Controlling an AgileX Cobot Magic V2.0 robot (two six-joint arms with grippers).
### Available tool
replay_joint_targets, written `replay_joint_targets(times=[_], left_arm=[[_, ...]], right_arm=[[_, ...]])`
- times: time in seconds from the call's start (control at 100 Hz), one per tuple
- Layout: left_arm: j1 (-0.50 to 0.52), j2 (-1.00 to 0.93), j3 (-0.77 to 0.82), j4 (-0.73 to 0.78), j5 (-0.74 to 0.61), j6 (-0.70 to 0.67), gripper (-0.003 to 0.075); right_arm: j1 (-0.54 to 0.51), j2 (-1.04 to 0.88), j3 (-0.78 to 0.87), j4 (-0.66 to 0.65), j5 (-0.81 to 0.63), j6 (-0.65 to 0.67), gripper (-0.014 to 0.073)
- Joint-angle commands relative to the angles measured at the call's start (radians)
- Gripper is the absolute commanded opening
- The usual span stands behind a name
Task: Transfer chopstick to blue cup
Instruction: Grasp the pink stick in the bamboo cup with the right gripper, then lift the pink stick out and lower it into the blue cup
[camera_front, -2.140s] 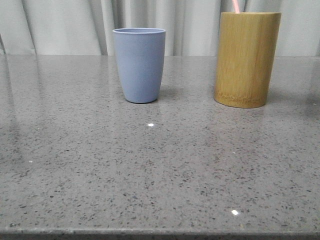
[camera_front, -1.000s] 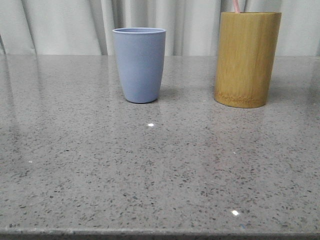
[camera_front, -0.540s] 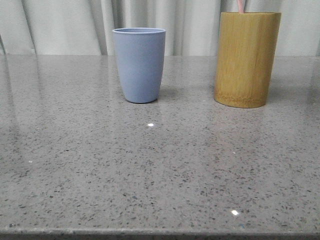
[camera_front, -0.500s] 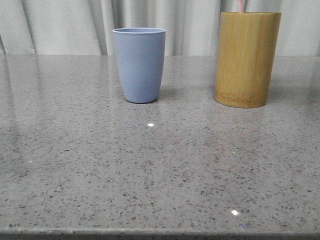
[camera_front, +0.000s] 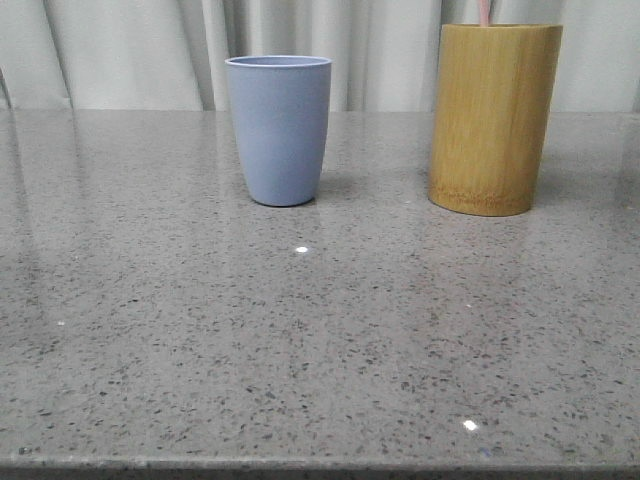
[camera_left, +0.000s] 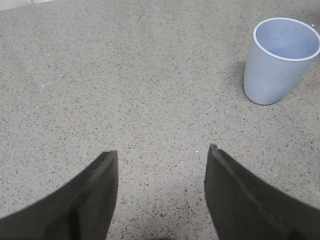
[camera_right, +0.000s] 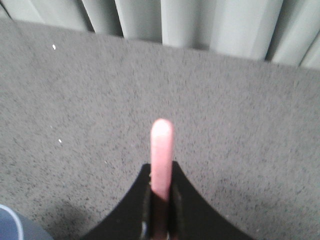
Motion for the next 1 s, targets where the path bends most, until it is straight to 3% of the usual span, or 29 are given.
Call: replay_joint_targets(times=[0.0, 0.25, 0.51, 0.99], left_arm=[[-0.005, -0.005, -0.025, 0.01, -0.069, -0.008, 0.039], [-0.005, -0.005, -0.025, 0.01, -0.068, -0.008, 0.039], [-0.005, -0.005, -0.025, 0.01, -0.063, -0.01, 0.039], [-0.005, -0.005, -0.025, 0.004, -0.049, -0.01, 0.039]], right_arm=[[-0.001, -0.075, -0.073, 0.001, -0.038, -0.028, -0.0049], [0.001, -0.098, -0.23, 0.001, 0.051, -0.05, -0.0049], [0.071, -0.097, -0.338, 0.001, 0.083, -0.09, -0.0049], [0.281, 0.005, -0.34, 0.07, -0.095, -0.089, -0.0049]])
